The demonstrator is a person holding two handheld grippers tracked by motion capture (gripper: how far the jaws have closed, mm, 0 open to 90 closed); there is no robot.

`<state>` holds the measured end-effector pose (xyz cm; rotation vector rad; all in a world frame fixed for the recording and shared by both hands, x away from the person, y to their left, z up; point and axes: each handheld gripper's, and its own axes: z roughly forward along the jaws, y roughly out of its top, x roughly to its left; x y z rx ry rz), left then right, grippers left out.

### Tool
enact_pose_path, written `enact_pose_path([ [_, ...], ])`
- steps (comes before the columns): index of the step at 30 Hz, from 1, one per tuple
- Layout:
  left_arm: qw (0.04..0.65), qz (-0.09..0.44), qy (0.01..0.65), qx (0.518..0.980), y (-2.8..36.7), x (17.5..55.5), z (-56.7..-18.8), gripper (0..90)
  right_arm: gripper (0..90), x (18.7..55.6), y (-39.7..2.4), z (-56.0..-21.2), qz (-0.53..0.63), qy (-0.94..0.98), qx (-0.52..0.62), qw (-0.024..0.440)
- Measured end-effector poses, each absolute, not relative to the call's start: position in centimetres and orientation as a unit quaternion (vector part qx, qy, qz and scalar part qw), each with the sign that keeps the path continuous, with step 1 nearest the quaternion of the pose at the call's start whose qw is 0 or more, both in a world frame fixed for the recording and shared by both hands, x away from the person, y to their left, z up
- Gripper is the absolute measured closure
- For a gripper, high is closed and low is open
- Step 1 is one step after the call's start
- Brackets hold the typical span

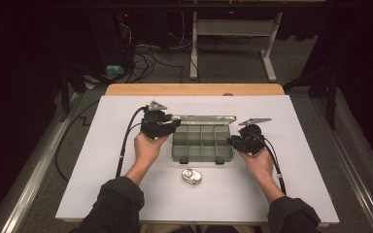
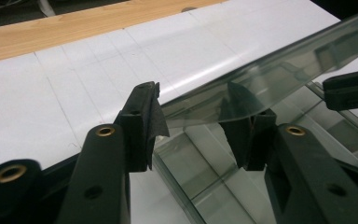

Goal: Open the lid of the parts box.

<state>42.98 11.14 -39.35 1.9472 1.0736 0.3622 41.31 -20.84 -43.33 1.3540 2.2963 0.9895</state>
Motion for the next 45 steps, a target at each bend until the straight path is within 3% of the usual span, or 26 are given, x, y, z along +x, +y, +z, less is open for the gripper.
enact_pose_path([
  [21, 0.395, 0.134, 0.465, 0.781, 11.1, 46.5, -40.3, 70.9, 74.4, 41.2, -20.6, -43.4, 0.342, 0.795, 0.476, 0.155],
  [45, 0.369, 0.124, 0.507, 0.769, 11.0, 48.8, -42.2, 71.1, 74.2, 41.1, -20.7, -43.5, 0.346, 0.790, 0.482, 0.153],
])
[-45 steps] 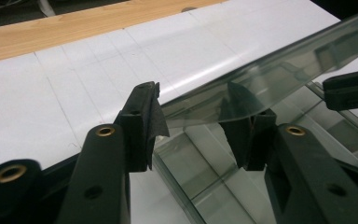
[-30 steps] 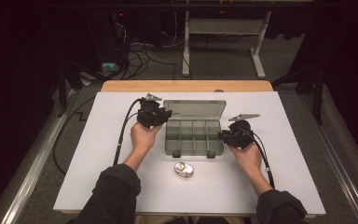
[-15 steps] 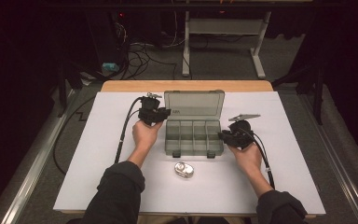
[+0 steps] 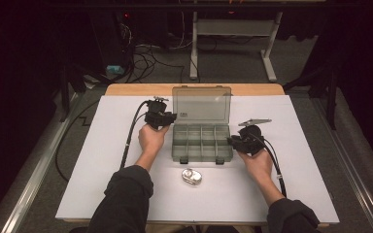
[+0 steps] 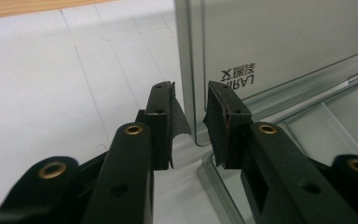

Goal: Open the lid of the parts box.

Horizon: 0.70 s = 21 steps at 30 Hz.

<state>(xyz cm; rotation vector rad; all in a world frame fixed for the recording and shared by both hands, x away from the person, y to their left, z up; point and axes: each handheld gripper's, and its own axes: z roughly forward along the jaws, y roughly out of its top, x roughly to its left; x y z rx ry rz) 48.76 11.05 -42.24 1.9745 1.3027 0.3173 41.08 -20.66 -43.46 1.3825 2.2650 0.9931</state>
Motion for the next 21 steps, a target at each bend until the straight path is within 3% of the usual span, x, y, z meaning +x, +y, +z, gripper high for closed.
enact_pose_path([
  [3, 0.367, 0.127, 0.509, 0.768, 11.1, 48.8, -42.3, 69.8, 74.2, 41.1, -20.6, -43.5, 0.346, 0.790, 0.483, 0.154],
  [10, 0.358, 0.138, 0.499, 0.777, 11.9, 48.3, -41.6, 56.6, 74.0, 41.0, -20.6, -43.5, 0.348, 0.788, 0.483, 0.157],
  [21, 0.369, 0.133, 0.479, 0.785, 13.1, 46.6, -40.9, 49.8, 74.0, 41.0, -20.6, -43.5, 0.348, 0.788, 0.483, 0.158],
])
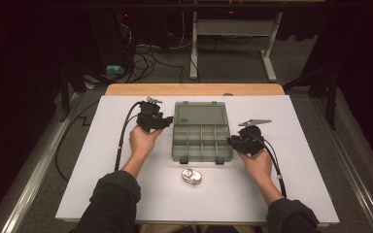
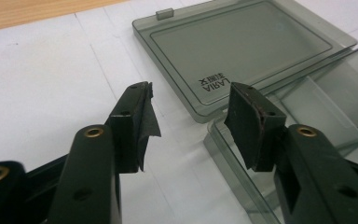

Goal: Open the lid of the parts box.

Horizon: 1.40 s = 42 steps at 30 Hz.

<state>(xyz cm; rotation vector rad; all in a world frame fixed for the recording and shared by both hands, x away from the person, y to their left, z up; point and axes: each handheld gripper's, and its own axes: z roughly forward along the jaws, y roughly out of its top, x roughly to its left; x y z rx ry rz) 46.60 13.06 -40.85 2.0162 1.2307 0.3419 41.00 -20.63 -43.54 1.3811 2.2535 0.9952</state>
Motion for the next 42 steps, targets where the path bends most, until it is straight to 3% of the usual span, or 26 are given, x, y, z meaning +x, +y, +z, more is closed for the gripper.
enact_pose_path([
  [11, 0.386, 0.131, 0.465, 0.786, 14.1, 44.8, -40.5, 47.0, 74.0, 41.0, -20.7, -43.5, 0.353, 0.787, 0.482, 0.155],
  [23, 0.406, 0.144, 0.447, 0.784, 15.4, 42.2, -40.3, 45.0, 65.8, 40.9, -21.4, -43.0, 0.374, 0.783, 0.474, 0.146],
  [33, 0.423, 0.149, 0.435, 0.781, 16.9, 39.4, -40.6, 44.3, 58.1, 38.9, -22.1, -42.4, 0.393, 0.787, 0.435, 0.193],
  [42, 0.438, 0.150, 0.436, 0.772, 18.2, 37.3, -41.1, 43.1, 53.9, 37.6, -23.2, -41.8, 0.412, 0.784, 0.425, 0.187],
])
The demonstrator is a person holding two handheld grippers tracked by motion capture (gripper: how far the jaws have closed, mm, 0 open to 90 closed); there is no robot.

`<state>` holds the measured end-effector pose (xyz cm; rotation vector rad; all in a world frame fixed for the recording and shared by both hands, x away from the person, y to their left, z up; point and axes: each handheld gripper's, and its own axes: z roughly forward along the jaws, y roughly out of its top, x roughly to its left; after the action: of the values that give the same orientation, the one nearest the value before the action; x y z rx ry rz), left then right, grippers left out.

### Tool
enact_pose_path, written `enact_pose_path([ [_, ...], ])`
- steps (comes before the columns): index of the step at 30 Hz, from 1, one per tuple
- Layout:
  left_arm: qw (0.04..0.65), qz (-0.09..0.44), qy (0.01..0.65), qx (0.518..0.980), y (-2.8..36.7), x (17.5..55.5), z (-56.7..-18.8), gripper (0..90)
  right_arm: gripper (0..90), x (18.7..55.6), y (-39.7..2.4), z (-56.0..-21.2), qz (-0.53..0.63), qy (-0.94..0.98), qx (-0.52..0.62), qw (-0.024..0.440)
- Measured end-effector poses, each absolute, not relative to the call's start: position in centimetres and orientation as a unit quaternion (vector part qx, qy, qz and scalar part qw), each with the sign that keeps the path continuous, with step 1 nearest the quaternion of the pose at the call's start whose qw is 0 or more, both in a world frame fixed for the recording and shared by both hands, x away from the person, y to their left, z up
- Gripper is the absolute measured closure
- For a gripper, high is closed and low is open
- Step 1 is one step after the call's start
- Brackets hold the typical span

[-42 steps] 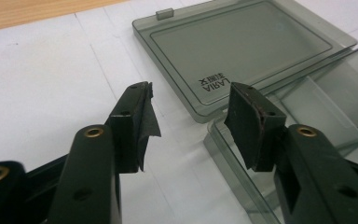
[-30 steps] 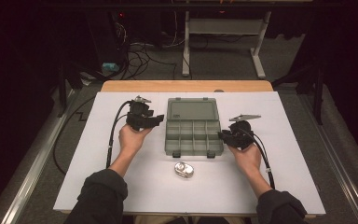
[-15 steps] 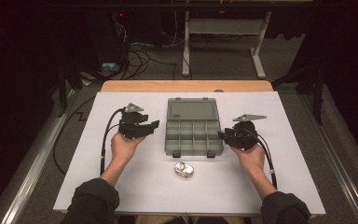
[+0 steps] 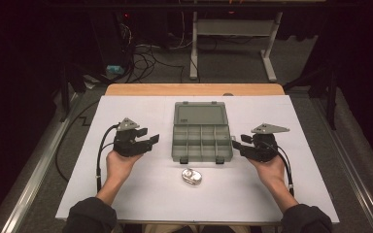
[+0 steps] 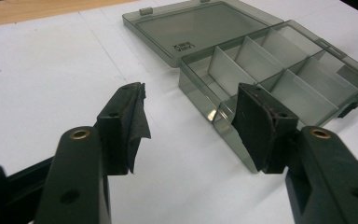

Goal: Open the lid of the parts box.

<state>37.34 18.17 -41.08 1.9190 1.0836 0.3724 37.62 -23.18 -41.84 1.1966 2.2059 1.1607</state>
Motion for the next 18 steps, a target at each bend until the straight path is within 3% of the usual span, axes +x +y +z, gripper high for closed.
enact_pose_path([
  [18, 0.461, 0.154, 0.433, 0.759, 20.2, 33.5, -41.7, 41.0, 49.5, 34.4, -25.2, -41.8, 0.433, 0.780, 0.403, 0.203],
])
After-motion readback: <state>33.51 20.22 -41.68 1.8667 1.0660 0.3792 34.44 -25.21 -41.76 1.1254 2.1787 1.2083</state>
